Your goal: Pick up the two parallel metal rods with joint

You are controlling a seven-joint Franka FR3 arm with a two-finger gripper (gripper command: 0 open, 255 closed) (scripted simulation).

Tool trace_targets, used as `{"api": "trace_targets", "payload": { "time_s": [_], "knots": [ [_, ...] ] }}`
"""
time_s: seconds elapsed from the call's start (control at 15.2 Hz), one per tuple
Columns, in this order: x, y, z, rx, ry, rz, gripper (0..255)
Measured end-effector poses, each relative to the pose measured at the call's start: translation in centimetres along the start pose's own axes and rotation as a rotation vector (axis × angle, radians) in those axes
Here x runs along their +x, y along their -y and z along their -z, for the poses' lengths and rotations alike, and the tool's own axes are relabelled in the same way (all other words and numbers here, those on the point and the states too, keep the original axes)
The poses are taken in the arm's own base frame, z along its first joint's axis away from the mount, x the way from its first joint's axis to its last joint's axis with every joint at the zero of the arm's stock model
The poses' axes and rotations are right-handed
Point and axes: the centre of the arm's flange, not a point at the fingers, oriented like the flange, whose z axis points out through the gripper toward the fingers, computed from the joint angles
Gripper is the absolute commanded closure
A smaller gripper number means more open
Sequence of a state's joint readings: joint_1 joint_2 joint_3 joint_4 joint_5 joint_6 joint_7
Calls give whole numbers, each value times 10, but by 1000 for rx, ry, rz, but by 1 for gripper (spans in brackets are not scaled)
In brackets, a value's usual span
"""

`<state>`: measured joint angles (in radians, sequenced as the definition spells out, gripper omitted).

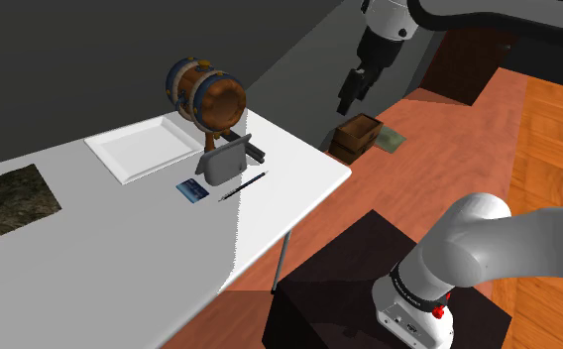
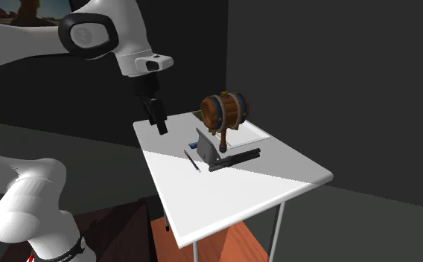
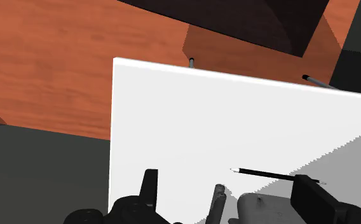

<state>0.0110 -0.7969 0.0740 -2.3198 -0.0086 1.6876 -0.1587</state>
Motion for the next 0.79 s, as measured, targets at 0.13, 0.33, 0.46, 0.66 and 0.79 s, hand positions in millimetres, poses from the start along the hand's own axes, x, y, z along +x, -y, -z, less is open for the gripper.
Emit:
{"api": "trace_targets", "payload": {
  "time_s": [0.13,0.33,0.46,0.66,0.79],
  "knots": [
    [5,1,-3,2,1,-1,0],
    [32,5,-23,11,10,-8,0],
    [56,11,-41,18,17,-14,0],
    [87,11,-67,29,27,-22,0],
    [102,14,-85,36,34,-28,0]
  ]
}}
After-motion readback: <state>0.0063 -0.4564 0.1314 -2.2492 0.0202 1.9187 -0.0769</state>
